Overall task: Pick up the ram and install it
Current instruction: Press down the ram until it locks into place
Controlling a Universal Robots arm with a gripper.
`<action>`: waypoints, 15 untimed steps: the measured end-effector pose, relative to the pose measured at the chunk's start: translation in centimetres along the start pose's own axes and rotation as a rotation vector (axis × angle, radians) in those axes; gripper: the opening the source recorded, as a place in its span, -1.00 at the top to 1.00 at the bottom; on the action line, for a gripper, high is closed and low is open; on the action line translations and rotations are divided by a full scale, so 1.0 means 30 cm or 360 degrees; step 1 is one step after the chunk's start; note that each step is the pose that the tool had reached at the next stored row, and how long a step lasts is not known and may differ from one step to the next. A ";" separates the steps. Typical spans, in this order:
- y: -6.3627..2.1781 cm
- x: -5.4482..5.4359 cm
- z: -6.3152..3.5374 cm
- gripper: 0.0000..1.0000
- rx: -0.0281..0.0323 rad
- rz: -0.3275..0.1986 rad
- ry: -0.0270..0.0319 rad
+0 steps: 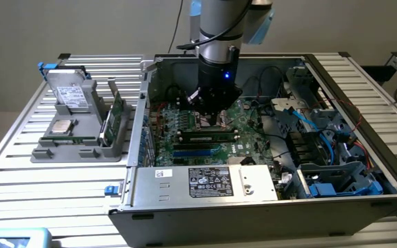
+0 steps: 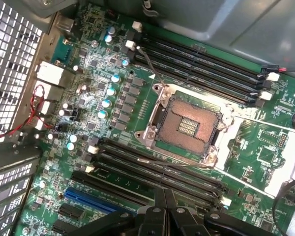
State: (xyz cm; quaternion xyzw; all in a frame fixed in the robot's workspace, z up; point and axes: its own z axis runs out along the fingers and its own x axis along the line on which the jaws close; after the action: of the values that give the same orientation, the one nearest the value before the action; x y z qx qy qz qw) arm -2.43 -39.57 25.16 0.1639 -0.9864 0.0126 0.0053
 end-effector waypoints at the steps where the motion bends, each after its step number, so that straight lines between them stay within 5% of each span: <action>1: 0.000 0.000 0.000 0.79 0.00011 0.0017 -0.00032; 5: 0.000 0.000 0.000 0.79 0.00031 0.0088 -0.00105; 15: 0.000 0.000 0.000 0.79 0.00050 0.0283 -0.00072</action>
State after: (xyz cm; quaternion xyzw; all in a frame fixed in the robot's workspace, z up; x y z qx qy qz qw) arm -2.43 -39.57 25.16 0.0756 -0.9970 0.0141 0.0016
